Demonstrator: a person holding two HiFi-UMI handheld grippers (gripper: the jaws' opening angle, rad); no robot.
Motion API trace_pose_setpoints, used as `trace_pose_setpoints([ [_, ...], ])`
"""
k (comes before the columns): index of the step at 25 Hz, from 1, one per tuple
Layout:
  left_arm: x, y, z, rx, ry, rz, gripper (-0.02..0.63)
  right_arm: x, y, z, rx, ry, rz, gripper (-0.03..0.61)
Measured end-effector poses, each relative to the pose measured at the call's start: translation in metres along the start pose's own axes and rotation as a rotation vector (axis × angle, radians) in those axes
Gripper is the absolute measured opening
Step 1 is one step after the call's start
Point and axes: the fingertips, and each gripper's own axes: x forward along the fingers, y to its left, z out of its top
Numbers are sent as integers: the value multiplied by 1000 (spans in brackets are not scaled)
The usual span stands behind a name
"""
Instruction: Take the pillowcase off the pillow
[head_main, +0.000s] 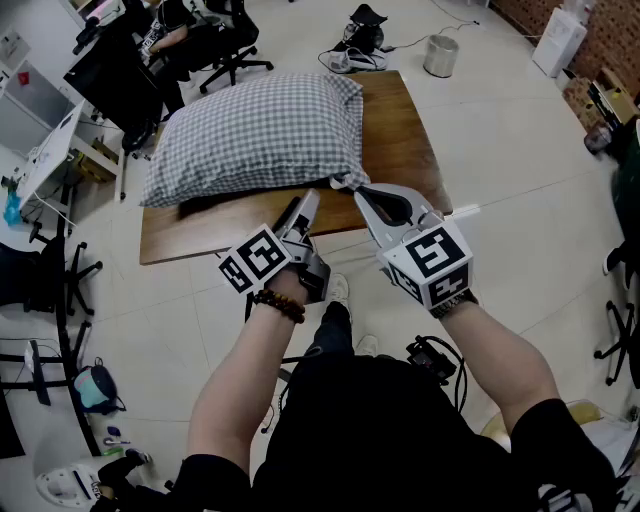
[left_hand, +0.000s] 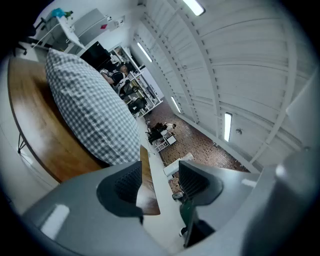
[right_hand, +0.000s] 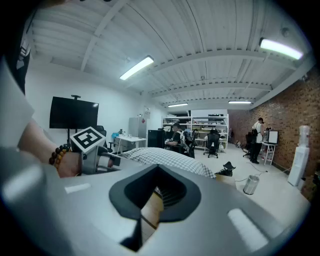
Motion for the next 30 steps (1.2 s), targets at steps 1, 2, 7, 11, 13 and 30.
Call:
trace_pose_setpoints([
  [1,6,10,2,-27,2,5,226,7,-6,-1,0,3,-4,0],
  [2,13,20,4,-53,3,11,235,13,-11,-3,1,6,-8,0],
  [7,49,66,19,-183,10,44,261,49,-42,-3,14,27,-27,0],
  [11,85,95,39,-280,29,71,280,84,-72,6,38,58,-45,0],
  [13,108,110,49,-319,42,85,291,103,-91,9,52,74,-54,0],
  [30,225,228,85,-487,113,266,334,220,-216,-23,196,220,-112,0],
])
